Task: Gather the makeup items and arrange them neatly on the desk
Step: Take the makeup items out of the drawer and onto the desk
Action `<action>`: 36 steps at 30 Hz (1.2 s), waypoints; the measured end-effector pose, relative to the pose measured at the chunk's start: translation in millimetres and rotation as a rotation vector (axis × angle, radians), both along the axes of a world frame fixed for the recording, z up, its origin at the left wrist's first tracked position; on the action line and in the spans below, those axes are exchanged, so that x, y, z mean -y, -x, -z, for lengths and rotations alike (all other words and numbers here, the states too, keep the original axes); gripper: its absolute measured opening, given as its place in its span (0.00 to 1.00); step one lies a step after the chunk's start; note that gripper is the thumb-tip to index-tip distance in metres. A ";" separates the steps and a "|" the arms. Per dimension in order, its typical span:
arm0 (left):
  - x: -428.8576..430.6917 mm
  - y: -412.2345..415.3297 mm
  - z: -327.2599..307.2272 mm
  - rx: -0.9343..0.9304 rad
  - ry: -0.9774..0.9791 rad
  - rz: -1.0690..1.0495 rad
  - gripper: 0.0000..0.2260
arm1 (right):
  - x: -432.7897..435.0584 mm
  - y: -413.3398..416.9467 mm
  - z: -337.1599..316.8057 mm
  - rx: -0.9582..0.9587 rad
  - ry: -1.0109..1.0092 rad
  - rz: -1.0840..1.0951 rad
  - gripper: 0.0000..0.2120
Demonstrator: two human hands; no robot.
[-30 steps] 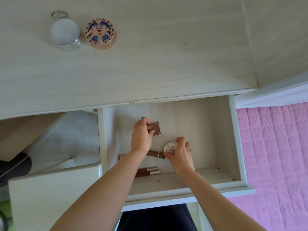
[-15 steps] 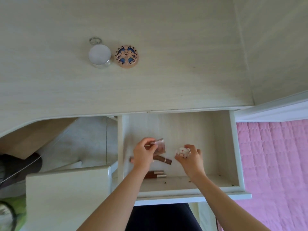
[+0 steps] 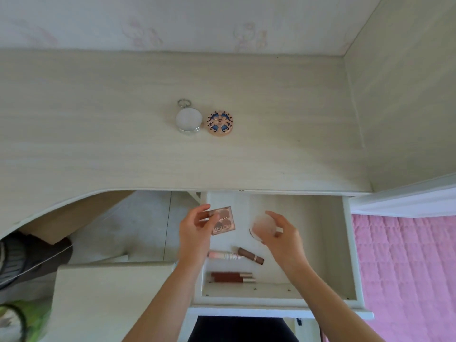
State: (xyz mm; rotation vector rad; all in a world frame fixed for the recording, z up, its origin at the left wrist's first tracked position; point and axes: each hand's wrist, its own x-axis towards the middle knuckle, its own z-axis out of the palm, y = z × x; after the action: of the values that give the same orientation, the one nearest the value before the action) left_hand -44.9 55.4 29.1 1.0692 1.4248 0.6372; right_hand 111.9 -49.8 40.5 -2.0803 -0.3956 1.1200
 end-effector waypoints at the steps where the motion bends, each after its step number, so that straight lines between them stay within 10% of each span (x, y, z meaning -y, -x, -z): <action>1: -7.2 1.7 -4.2 0.014 -0.006 -0.019 0.10 | -8.7 0.9 -5.6 0.003 -0.019 -0.007 0.23; 36: -184.1 -16.2 6.7 -0.472 -0.326 0.220 0.11 | -190.2 -9.2 1.7 0.370 -0.050 -0.334 0.26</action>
State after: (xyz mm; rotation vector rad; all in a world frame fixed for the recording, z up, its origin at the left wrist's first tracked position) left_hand -28.6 239.5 22.4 1.6928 1.6018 0.4838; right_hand 121.2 140.4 38.8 -2.2300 -0.9684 0.8888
